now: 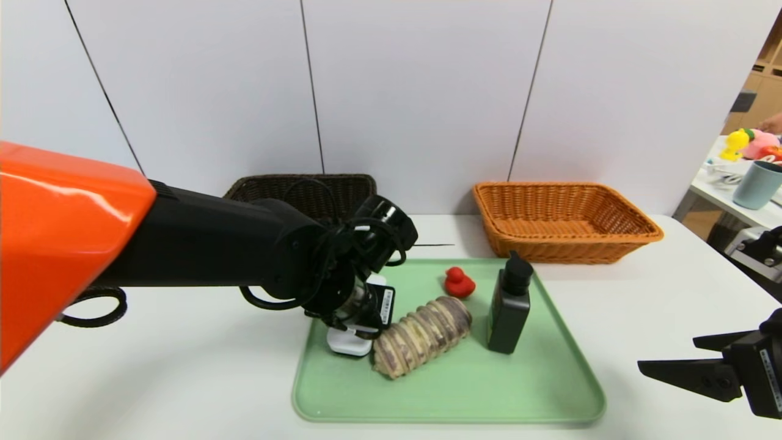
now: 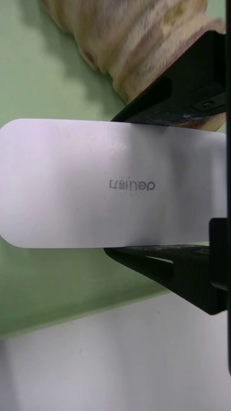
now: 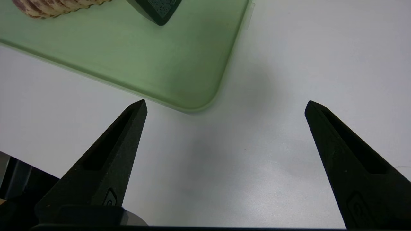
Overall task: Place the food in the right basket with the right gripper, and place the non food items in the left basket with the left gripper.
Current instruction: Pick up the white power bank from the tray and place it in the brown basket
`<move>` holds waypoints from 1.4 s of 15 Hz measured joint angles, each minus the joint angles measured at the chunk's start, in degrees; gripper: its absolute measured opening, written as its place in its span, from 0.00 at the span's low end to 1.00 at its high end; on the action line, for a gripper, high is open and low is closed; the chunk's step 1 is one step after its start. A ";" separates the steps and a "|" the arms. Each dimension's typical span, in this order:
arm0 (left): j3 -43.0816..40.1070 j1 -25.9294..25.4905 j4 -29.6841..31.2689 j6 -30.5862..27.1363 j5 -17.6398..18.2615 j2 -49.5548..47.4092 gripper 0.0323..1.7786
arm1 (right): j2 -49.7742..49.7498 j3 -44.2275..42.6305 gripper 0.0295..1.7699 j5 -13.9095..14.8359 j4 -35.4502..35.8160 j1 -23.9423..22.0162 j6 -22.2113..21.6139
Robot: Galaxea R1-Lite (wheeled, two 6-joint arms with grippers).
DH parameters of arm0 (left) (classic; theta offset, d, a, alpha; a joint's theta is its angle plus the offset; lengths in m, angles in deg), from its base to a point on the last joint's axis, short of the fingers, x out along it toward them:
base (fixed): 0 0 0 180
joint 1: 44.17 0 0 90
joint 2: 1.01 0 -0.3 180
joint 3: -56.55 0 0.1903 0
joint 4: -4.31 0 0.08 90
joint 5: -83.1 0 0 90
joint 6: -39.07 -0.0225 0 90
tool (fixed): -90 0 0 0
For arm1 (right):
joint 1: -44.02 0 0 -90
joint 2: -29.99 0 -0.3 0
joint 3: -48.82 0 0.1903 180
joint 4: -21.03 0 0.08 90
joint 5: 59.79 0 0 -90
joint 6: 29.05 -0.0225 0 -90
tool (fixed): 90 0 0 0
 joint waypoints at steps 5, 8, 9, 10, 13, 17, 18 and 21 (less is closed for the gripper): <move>1.87 -0.11 -1.08 -1.79 -0.09 -5.92 0.56 | -0.52 0.09 0.96 -0.06 -0.06 0.02 -0.10; 3.33 -0.12 -3.54 -6.23 -0.06 -10.85 0.56 | -1.19 0.20 0.96 0.00 -0.06 0.02 -0.07; 4.13 -0.26 -4.14 -8.41 -0.09 -12.40 0.56 | -1.39 0.22 0.96 -0.05 -0.01 0.05 0.00; 5.01 -0.91 -4.02 -10.78 -0.01 -13.78 0.56 | -1.57 0.15 0.96 0.00 -0.04 0.06 -0.02; 8.23 -6.79 -2.93 -19.21 3.77 -15.87 0.56 | -2.01 -0.22 0.96 0.00 0.22 0.06 -0.02; 12.46 -16.38 -2.84 -33.54 14.87 -15.76 0.56 | -2.13 -0.44 0.96 -0.06 0.52 0.06 0.00; 13.67 -18.86 -2.73 -36.18 17.25 -15.02 0.56 | -2.24 -0.18 0.96 -0.05 0.63 0.06 0.00; 17.99 -25.89 -2.51 -40.36 25.70 -11.68 0.56 | -3.36 0.26 0.96 -0.06 0.63 0.28 0.01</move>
